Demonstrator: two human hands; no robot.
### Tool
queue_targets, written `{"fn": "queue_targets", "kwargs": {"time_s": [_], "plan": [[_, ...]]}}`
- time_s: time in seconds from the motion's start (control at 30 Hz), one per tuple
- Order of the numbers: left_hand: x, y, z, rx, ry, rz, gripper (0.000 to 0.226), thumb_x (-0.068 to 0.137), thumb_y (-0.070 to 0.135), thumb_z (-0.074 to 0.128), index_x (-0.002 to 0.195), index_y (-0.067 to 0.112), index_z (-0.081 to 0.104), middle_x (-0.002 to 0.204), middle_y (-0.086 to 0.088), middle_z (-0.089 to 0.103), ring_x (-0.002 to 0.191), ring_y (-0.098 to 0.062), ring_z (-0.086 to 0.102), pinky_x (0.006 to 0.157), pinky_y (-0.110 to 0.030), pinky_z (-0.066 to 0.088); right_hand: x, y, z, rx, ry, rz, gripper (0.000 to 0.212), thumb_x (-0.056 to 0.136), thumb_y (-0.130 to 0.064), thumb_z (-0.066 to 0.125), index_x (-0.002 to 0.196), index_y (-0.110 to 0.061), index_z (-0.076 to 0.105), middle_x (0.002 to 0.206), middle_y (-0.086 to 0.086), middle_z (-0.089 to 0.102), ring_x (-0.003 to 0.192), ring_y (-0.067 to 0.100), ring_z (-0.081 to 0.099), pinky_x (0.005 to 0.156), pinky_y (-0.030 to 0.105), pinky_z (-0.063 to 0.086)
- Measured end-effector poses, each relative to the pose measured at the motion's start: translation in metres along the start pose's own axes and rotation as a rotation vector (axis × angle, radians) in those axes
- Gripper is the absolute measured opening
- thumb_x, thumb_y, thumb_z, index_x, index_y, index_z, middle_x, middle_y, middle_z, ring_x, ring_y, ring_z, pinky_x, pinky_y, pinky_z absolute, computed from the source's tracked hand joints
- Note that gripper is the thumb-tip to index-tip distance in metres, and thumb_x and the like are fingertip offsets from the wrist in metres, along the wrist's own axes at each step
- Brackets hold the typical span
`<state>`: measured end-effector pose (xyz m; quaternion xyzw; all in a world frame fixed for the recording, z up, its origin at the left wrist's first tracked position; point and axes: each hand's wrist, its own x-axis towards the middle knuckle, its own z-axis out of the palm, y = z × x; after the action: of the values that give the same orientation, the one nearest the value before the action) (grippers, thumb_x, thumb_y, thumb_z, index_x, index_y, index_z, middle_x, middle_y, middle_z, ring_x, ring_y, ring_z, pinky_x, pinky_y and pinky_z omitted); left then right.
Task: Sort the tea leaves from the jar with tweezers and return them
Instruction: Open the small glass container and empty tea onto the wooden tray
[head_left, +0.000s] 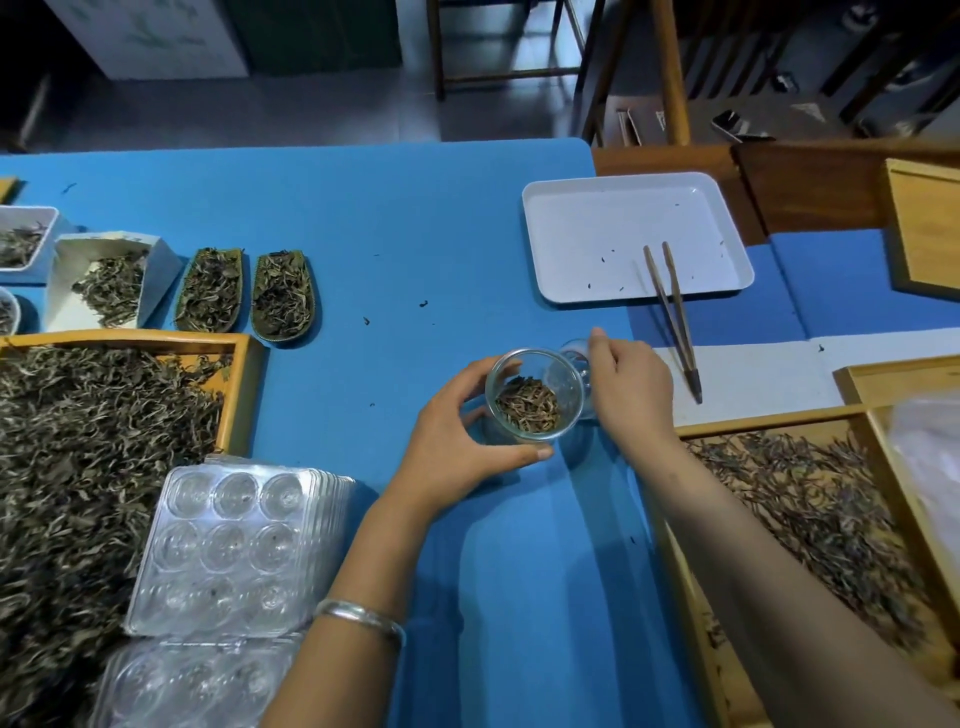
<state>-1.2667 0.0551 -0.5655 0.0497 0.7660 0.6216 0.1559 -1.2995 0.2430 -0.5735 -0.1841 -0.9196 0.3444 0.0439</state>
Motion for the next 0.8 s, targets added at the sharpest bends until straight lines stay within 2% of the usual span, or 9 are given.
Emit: {"fn": "queue_targets", "kwargs": {"time_s": [0.1, 0.2, 0.27, 0.4, 0.47, 0.57, 0.7, 0.8], "plan": [[-0.004, 0.017, -0.009, 0.165, -0.077, 0.002, 0.095, 0.058, 0.030, 0.094, 0.139, 0.039, 0.044, 0.136, 0.018, 0.054, 0.128, 0.003, 0.048, 0.106, -0.025, 0.041, -0.003, 0.004, -0.010, -0.100, -0.039, -0.005, 0.036, 0.101, -0.032, 0.036, 0.094, -0.005, 0.058, 0.096, 0.014, 0.057, 0.085, 0.018, 0.044, 0.067, 0.030, 0.030], [-0.008, 0.045, -0.024, 0.347, -0.117, 0.011, 0.116, 0.055, 0.057, 0.085, 0.149, 0.050, 0.017, 0.145, 0.018, 0.039, 0.133, 0.006, 0.037, 0.104, -0.019, 0.031, -0.013, 0.006, -0.037, -0.273, -0.034, -0.177, 0.033, 0.098, -0.031, 0.045, 0.115, -0.006, 0.057, 0.112, 0.014, 0.054, 0.099, 0.026, 0.052, 0.076, 0.036, 0.043], [-0.007, 0.068, -0.033, 0.470, -0.126, 0.067, 0.111, 0.059, 0.065, 0.076, 0.150, 0.048, 0.015, 0.145, 0.019, 0.038, 0.134, 0.004, 0.035, 0.103, -0.020, 0.030, -0.019, 0.006, -0.059, -0.405, -0.076, -0.273, 0.033, 0.095, -0.031, 0.049, 0.119, -0.008, 0.055, 0.113, 0.013, 0.053, 0.100, 0.029, 0.053, 0.074, 0.037, 0.046], [0.004, 0.112, -0.025, 0.665, -0.235, 0.213, 0.090, 0.076, 0.050, 0.075, 0.150, 0.038, 0.026, 0.147, 0.012, 0.040, 0.134, -0.005, 0.036, 0.100, -0.019, 0.029, -0.036, 0.000, -0.106, -0.569, -0.147, -0.320, 0.038, 0.094, -0.038, 0.046, 0.124, -0.014, 0.049, 0.113, 0.007, 0.051, 0.098, 0.025, 0.053, 0.068, 0.033, 0.047], [0.011, 0.130, -0.010, 0.741, -0.290, 0.275, 0.085, 0.078, 0.046, 0.075, 0.149, 0.032, 0.030, 0.147, 0.007, 0.042, 0.135, -0.011, 0.038, 0.103, -0.024, 0.033, -0.046, -0.005, -0.132, -0.577, -0.126, -0.306, 0.038, 0.094, -0.039, 0.045, 0.124, -0.016, 0.048, 0.110, 0.006, 0.052, 0.096, 0.023, 0.053, 0.065, 0.031, 0.046], [0.024, 0.147, 0.022, 0.860, -0.393, 0.357, 0.082, 0.079, 0.044, 0.073, 0.149, 0.027, 0.033, 0.148, 0.002, 0.044, 0.135, -0.017, 0.041, 0.106, -0.032, 0.037, -0.057, -0.006, -0.170, -0.582, -0.085, -0.277, 0.040, 0.095, -0.038, 0.044, 0.127, -0.015, 0.046, 0.113, 0.006, 0.053, 0.100, 0.024, 0.054, 0.072, 0.034, 0.050], [0.037, 0.160, 0.071, 0.941, -0.519, 0.428, 0.080, 0.079, 0.043, 0.074, 0.147, 0.022, 0.036, 0.145, -0.004, 0.047, 0.133, -0.021, 0.044, 0.106, -0.034, 0.037, -0.069, 0.009, -0.214, -0.598, -0.005, -0.229, 0.041, 0.095, -0.038, 0.044, 0.127, -0.012, 0.047, 0.112, 0.008, 0.053, 0.097, 0.026, 0.054, 0.066, 0.033, 0.046], [0.042, 0.170, 0.117, 0.976, -0.598, 0.493, 0.081, 0.081, 0.045, 0.072, 0.149, 0.022, 0.034, 0.148, -0.003, 0.045, 0.135, -0.021, 0.041, 0.107, -0.035, 0.036, -0.079, 0.033, -0.244, -0.592, 0.038, -0.165, 0.040, 0.096, -0.039, 0.042, 0.126, -0.012, 0.047, 0.112, 0.008, 0.052, 0.098, 0.025, 0.053, 0.068, 0.033, 0.049]]}}
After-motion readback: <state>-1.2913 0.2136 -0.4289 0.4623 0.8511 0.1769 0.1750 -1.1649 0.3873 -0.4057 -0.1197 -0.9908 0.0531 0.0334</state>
